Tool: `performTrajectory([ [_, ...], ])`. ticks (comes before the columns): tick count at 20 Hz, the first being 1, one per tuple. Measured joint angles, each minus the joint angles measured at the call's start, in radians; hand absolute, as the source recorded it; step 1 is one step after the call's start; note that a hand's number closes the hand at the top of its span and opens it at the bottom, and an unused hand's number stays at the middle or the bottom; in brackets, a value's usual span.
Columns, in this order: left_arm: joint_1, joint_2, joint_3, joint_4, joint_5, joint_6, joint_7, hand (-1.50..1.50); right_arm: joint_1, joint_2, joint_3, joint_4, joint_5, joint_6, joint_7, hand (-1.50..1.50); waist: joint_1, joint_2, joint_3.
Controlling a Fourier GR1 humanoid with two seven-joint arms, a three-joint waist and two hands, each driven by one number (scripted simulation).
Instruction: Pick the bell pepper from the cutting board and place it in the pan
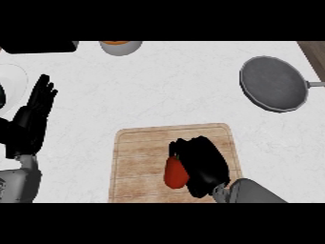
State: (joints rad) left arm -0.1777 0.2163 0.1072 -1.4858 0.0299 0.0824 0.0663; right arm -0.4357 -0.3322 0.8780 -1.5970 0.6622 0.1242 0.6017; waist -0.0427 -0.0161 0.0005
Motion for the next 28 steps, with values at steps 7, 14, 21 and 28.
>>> performTrajectory([
  [7, 0.000, -0.002, 0.004, -0.007, 0.005, -0.003, 0.005, 0.00, 0.141, -0.193, -0.115, -0.386, 0.063, -0.133, -0.011, 1.50, 0.003, 0.005, 0.000],
  [14, -0.026, -0.013, -0.008, 0.011, -0.001, -0.011, -0.005, 0.00, 0.208, -0.248, -0.369, -0.497, -0.047, -0.193, -0.047, 1.50, 0.027, 0.015, 0.000],
  [21, -0.056, -0.023, -0.024, -0.006, -0.015, 0.000, 0.038, 0.00, 0.174, -0.244, -0.668, -0.323, -0.317, -0.199, -0.213, 1.50, 0.043, 0.018, 0.001],
  [28, -0.075, -0.033, -0.033, 0.010, -0.024, -0.002, 0.032, 0.00, 0.045, -0.277, -0.835, 0.112, -0.342, -0.194, -0.500, 1.50, 0.059, 0.023, 0.001],
])
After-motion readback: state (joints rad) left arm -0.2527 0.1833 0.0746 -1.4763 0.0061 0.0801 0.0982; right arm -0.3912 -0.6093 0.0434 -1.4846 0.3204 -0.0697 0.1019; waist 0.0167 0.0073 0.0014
